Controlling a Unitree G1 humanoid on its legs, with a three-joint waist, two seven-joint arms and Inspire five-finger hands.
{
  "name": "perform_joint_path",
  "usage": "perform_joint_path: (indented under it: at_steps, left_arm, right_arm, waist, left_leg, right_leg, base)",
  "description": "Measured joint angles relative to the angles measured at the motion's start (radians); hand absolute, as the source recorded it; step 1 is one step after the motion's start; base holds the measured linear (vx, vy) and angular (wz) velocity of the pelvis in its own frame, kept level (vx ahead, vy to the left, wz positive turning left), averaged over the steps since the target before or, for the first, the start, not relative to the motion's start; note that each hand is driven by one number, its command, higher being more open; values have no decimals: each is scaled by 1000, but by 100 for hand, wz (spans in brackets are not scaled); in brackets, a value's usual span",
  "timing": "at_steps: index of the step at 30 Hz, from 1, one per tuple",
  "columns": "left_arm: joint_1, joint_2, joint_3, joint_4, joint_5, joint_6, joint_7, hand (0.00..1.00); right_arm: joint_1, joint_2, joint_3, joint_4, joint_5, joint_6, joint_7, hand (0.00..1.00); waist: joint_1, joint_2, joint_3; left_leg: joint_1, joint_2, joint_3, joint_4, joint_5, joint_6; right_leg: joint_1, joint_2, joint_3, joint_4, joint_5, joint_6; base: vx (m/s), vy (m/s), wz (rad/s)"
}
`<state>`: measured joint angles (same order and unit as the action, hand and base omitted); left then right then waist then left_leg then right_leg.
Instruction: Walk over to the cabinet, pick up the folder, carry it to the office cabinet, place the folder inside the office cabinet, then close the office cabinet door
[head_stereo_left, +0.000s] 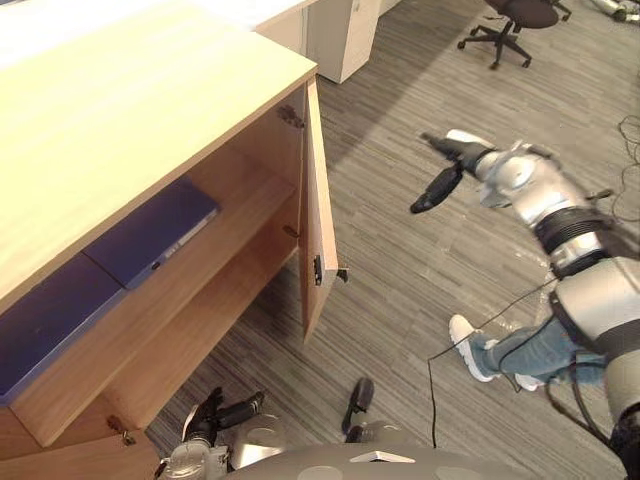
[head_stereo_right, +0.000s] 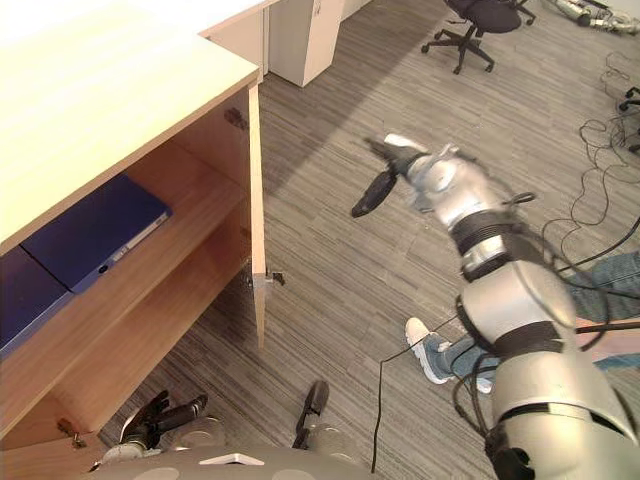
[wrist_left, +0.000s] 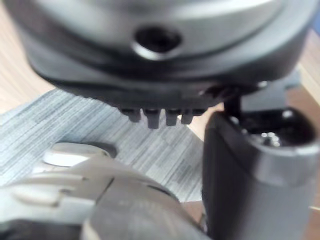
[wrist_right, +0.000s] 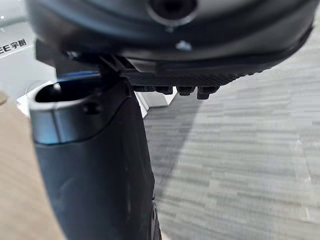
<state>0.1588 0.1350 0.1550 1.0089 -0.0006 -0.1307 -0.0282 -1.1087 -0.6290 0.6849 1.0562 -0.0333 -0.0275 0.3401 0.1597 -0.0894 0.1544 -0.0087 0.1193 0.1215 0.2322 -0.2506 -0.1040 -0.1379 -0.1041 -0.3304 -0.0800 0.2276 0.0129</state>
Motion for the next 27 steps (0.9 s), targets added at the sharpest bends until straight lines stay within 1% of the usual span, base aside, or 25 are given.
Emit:
perform_joint_path:
  at_steps: [4, 8, 9, 11, 12, 16, 17, 19, 20, 21, 23, 25, 27]
  left_arm:
    - [0, -1, 0, 0, -25, 1, 2, 100]
    - [0, -3, 0, 0, -33, 2, 4, 100]
    - [0, -4, 0, 0, -34, 2, 5, 100]
    - [1, -4, -1, 0, -37, 2, 5, 100]
    - [1, -4, 0, 0, -39, 2, 7, 100]
    - [1, -6, 2, 0, -40, 2, 12, 100]
    - [3, -5, 4, 0, -40, 2, 14, 100]
    - [4, -4, 6, 0, -40, 1, 15, 100]
    - [4, -4, 6, 0, -40, 1, 16, 100]
    - [4, -4, 6, -1, -40, 1, 17, 100]
    - [4, -4, 7, -8, -39, 1, 19, 100]
    - [4, -5, 8, -13, -38, 1, 25, 100]
    - [3, -6, 8, -19, -36, 1, 30, 100]
  right_arm:
    - [31, 103, -9, 0, 2, 0, -1, 100]
    - [35, 164, -33, 12, 1, 0, -12, 100]
    - [36, 176, -36, 15, 1, 0, -29, 100]
    - [36, 190, -46, 15, 0, 0, -50, 100]
    - [36, 208, -49, 15, 0, 0, -66, 100]
    - [36, 276, -44, 4, 1, 2, -73, 100]
    - [34, 286, -23, 6, 2, 30, -90, 100]
    - [27, 291, 18, -5, 6, 37, -99, 100]
    - [11, 291, 66, -6, 11, 41, -107, 100]
    - [2, 291, 87, -6, 11, 44, -108, 100]
    - [-20, 286, 137, -8, 28, 52, -107, 100]
    - [-35, 278, 182, -24, 54, 72, -107, 100]
    - [-35, 254, 227, -64, 94, 74, -99, 100]
  waist:
    - [3, 1, 1]
    - [3, 5, 4]
    - [3, 7, 8]
    - [8, 7, 7]
    - [13, 7, 8]
    - [30, 5, 9]
    - [31, 3, 9]
    - [33, 1, 9]
    - [33, 2, 9]
    - [33, 2, 9]
    - [33, 2, 9]
    - [33, 2, 9]
    - [34, 1, 9]
  left_leg:
    - [0, -7, -10, -8, 1, 1]
    - [0, -24, -32, -12, 6, 10]
    - [4, -31, -42, -12, 8, 12]
    - [4, -42, -53, -22, 12, 19]
    - [7, -49, -56, -28, 15, 23]
    - [9, -59, -66, -30, 16, 24]
    - [10, -56, -68, -29, 18, 27]
    - [11, -54, -71, -28, 18, 27]
    - [9, -51, -72, -27, 18, 27]
    - [8, -49, -73, -27, 18, 27]
    - [-3, -39, -84, -26, 19, 25]
    - [-11, -31, -100, -28, 25, 17]
    - [-18, -20, -112, -30, 34, 8]
  right_leg:
    - [0, -2, -9, 0, 0, 0]
    - [9, -20, -25, 0, 1, 1]
    - [18, -27, -31, 0, 1, 1]
    - [20, -39, -37, 0, 3, 4]
    - [21, -45, -41, 0, 8, 11]
    - [27, -56, -48, 0, 8, 11]
    - [31, -56, -53, 0, 10, 13]
    - [35, -54, -55, 0, 10, 13]
    - [34, -52, -58, 0, 10, 13]
    - [34, -51, -62, 0, 10, 13]
    - [34, -45, -83, 0, 9, 13]
    - [35, -37, -101, -1, 9, 13]
    - [35, -30, -111, -1, 8, 12]
  base:
    - [6, 72, 7]
    - [11, 113, 17]
    - [-1, 121, 24]
    - [-14, 133, 19]
    - [-19, 115, 12]
    - [-21, 90, 8]
    - [-20, 48, 8]
    - [-27, 35, 5]
    - [-32, 13, 1]
    - [-44, -3, 6]
    - [-28, -13, 14]
    - [-25, -15, 20]
    - [-27, -9, 18]
